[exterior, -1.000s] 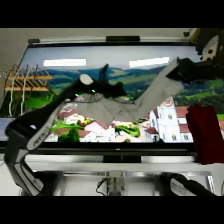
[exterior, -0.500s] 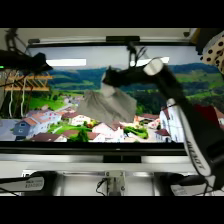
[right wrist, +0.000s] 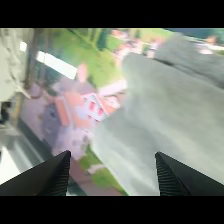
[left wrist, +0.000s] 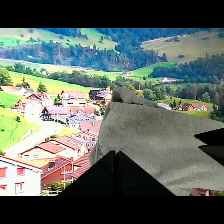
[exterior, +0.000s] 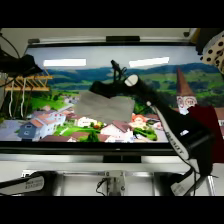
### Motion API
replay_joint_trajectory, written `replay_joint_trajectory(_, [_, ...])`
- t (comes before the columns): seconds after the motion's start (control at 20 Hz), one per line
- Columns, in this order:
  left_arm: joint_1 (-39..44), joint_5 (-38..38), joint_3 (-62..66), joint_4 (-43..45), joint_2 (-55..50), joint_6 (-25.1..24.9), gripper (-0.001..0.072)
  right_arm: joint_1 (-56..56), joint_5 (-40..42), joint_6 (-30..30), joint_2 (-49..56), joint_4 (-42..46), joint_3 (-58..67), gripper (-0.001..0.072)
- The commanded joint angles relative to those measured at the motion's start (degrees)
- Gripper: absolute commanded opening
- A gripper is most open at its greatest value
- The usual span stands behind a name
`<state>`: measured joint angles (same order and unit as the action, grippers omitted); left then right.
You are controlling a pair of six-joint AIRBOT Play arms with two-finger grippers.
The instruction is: Fold the shirts.
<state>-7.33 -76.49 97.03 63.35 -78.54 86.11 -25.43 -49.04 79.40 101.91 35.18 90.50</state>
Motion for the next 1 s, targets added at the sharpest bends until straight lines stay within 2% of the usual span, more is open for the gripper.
replay_joint_trajectory(0.0, [0.5,-0.07,-0.28,0.33,0.15,-1.49,0.0032,9.14,-16.96,9.09,-5.05,26.05,0.02,0.0623])
replay_joint_trajectory(0.05, [0.5,-0.07,-0.28,0.33,0.15,-1.66,0.0032,12.44,-23.47,10.99,-5.9,34.1,0.0,0.0623])
replay_joint_trajectory(0.1, [0.55,-0.07,-0.28,0.33,0.15,-1.66,0.0032,15.69,-29.66,11.3,-5.9,38.34,-0.33,0.0624])
replay_joint_trajectory(0.2, [0.57,-0.07,-0.28,0.31,0.13,-1.66,0.0032,21.24,-34.53,10.78,-5.75,34.71,-4.59,0.0645])
replay_joint_trajectory(0.35, [0.57,-0.07,-0.28,0.31,0.02,-1.62,0.0033,22.77,-27.45,7.02,-5.35,22.84,-13.53,0.0661])
replay_joint_trajectory(0.55, [0.57,-0.09,-0.28,0.31,0.02,-1.6,0.0032,19.02,-20.94,2.56,-1.16,14.58,-15.93,0.0661])
replay_joint_trajectory(0.8, [0.57,-0.09,-0.28,0.31,0.02,-1.4,0.0033,15.58,-16.33,1.95,2.71,10.19,-15.93,0.0658])
replay_joint_trajectory(0.85, [0.57,-0.09,-0.28,0.31,0.02,-1.4,0.0032,15.47,-15.91,1.7,3.15,9.16,-15.93,0.0565])
replay_joint_trajectory(0.95, [0.57,-0.09,-0.28,0.31,0.02,-1.38,0.0033,15.58,-14.08,-1.2,2.69,8.11,-15.72,0.0114])
